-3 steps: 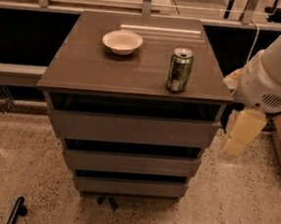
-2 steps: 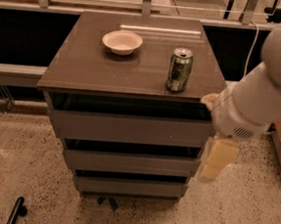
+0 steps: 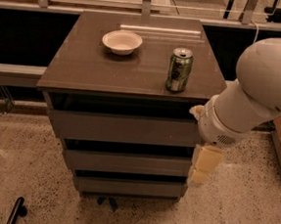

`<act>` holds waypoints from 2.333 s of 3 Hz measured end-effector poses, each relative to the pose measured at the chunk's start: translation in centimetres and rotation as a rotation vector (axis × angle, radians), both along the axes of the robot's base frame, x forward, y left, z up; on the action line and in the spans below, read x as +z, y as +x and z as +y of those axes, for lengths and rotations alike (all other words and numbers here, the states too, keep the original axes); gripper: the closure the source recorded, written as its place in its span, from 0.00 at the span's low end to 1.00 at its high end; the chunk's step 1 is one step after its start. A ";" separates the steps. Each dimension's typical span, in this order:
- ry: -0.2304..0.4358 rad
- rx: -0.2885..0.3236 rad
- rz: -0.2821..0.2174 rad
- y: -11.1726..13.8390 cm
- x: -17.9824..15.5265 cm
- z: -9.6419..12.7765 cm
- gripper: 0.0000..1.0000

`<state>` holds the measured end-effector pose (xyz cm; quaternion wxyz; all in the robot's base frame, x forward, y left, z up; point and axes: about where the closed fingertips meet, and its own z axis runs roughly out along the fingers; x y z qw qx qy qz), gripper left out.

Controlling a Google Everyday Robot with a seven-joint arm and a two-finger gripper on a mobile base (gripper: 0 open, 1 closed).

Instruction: Open middle drawer

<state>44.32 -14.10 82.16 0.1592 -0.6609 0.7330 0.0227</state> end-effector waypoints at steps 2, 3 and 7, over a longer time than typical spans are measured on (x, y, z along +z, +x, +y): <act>0.387 0.071 0.083 -1.7 -11.1 4.6 0.00; 0.494 0.048 -0.009 -0.5 -11.7 4.5 0.00; 0.551 0.090 0.046 2.3 -24.2 8.5 0.00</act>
Offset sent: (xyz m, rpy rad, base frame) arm 0.0183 0.0310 -0.1267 0.7707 -0.4221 0.2240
